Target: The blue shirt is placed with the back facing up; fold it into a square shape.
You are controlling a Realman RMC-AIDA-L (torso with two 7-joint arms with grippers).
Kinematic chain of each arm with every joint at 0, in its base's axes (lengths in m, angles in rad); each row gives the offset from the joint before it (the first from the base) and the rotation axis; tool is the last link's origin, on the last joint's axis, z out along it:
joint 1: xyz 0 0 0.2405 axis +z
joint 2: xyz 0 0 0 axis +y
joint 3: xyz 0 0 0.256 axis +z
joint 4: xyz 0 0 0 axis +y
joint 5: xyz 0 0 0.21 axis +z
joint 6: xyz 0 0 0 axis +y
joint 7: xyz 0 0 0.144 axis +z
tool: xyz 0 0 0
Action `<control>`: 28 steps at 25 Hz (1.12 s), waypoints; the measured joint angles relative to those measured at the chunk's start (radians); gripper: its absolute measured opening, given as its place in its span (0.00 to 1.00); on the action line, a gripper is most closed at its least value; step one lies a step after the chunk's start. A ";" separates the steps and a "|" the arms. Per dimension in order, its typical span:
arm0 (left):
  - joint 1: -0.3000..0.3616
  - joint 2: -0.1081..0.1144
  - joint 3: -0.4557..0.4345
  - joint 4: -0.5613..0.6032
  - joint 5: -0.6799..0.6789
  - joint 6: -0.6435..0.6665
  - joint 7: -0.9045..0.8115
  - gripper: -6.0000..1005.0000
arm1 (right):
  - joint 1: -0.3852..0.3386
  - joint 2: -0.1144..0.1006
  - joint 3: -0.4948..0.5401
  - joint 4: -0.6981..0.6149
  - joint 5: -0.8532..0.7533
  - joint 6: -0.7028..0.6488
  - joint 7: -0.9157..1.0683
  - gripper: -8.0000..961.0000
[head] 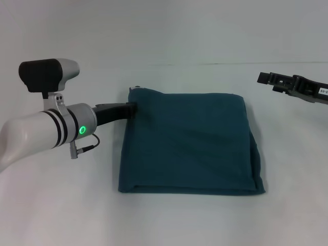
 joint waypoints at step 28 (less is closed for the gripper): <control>0.035 0.006 0.000 0.042 0.010 0.006 -0.006 0.04 | 0.000 0.000 -0.008 0.000 0.000 0.015 0.000 0.86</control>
